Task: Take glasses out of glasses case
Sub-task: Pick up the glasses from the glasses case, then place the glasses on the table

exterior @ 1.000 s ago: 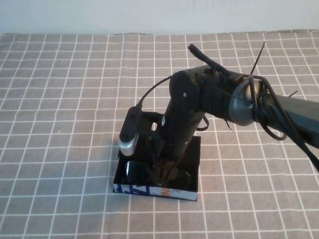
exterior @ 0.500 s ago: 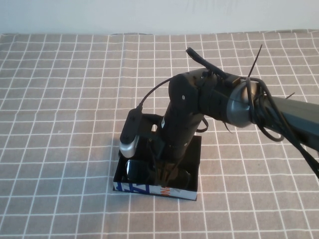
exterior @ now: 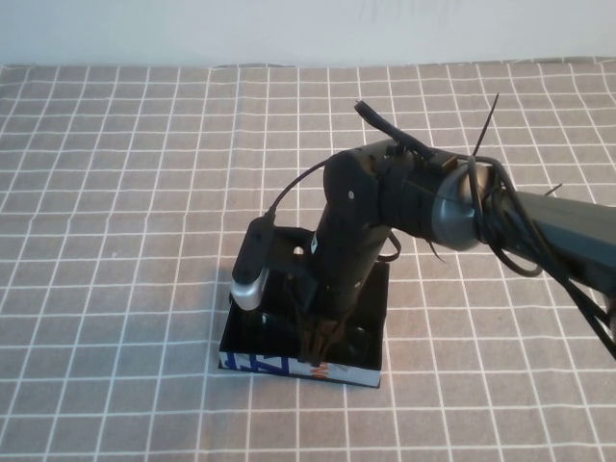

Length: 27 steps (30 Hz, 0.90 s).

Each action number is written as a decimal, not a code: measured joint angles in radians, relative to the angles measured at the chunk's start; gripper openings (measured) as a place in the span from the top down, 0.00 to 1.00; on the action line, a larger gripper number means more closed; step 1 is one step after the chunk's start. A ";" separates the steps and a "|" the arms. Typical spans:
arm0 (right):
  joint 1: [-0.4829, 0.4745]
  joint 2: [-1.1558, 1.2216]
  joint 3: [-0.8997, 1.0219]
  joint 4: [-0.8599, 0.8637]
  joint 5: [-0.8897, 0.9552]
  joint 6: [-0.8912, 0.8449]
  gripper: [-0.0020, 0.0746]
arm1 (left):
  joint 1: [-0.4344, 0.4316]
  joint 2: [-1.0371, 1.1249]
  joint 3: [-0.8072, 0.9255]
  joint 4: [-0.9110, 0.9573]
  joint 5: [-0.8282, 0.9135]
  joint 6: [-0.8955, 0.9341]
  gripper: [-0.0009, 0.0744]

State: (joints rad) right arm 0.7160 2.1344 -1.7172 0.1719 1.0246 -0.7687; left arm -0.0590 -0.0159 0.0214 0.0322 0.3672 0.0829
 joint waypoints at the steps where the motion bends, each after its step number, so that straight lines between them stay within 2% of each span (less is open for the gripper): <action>1: 0.000 0.000 0.000 0.000 0.000 0.000 0.82 | 0.000 0.000 0.000 0.000 0.000 0.000 0.99; 3: 0.000 0.001 0.000 0.005 0.000 0.008 0.89 | 0.000 0.000 0.000 0.000 0.000 0.000 0.99; 10: 0.000 0.005 -0.061 -0.002 0.061 0.064 0.89 | 0.000 0.000 0.000 0.000 0.000 0.000 0.99; 17: 0.000 0.005 -0.257 -0.031 0.184 0.174 0.89 | 0.000 0.000 0.000 0.000 0.000 0.000 0.99; 22: 0.000 -0.006 -0.353 -0.123 0.198 0.391 0.89 | 0.000 0.000 0.000 0.000 0.000 0.000 0.99; 27: -0.026 -0.072 -0.344 -0.172 0.207 0.590 0.89 | 0.000 0.000 0.000 0.000 0.000 0.000 0.99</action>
State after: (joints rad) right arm 0.6900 2.0621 -2.0614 0.0000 1.2318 -0.1782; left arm -0.0590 -0.0159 0.0214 0.0322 0.3672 0.0829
